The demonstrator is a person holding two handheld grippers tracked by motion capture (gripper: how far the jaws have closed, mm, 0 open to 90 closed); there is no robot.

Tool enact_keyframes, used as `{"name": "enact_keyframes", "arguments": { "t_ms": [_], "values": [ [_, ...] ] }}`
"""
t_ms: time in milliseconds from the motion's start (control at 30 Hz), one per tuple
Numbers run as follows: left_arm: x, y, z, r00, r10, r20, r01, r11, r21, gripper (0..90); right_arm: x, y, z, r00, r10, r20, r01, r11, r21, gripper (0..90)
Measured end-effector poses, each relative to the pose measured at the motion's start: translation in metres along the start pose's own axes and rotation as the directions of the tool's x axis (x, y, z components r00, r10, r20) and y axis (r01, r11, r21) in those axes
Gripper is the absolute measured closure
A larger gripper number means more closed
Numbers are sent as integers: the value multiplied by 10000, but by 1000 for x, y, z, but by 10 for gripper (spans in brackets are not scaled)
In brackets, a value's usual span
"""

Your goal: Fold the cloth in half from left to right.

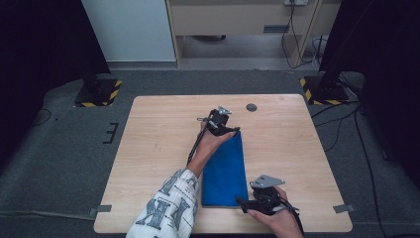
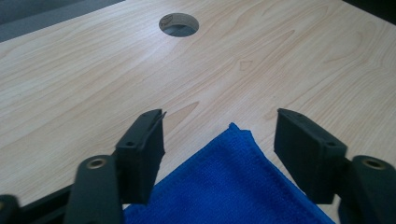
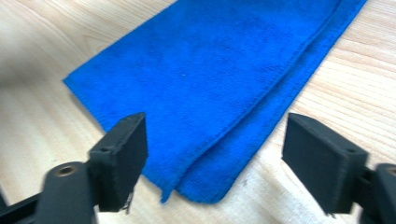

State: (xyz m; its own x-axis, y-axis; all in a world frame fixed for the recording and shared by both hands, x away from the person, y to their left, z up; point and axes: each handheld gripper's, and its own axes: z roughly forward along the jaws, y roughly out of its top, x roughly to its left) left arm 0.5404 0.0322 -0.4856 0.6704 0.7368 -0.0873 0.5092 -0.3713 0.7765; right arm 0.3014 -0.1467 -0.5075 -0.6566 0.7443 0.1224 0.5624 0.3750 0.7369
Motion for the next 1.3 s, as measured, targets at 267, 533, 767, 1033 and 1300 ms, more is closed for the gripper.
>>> {"name": "enact_keyframes", "arguments": {
  "t_ms": [267, 533, 767, 1033, 1300],
  "values": [
    [1, -1, -16, 9998, 158, -90, -155, 9994, 294, 168, -15, 5, 11, 9994, 137, 310, -135, 9999, -75, 112],
    [0, -5, -32, 9990, 206, -405, -193, 9993, 305, 66, -34, 10, 13, 9994, 206, 291, -196, 9992, -343, 85],
    [3, -22, -50, 9992, 312, -261, -300, 9986, 427, 58, -49, 28, 24, 9992, 226, 331, -212, 9989, -411, 95],
    [21, -33, -67, 9987, -122, -485, 137, 9995, 295, 72, -72, 50, 39, 9947, 68, 1022, -33, 9994, -337, 110],
    [31, -43, -66, 9982, -84, -592, 113, 9987, 500, 93, -94, 84, 53, 9950, 11, 1003, 21, 9995, -316, 123]
  ]
}}
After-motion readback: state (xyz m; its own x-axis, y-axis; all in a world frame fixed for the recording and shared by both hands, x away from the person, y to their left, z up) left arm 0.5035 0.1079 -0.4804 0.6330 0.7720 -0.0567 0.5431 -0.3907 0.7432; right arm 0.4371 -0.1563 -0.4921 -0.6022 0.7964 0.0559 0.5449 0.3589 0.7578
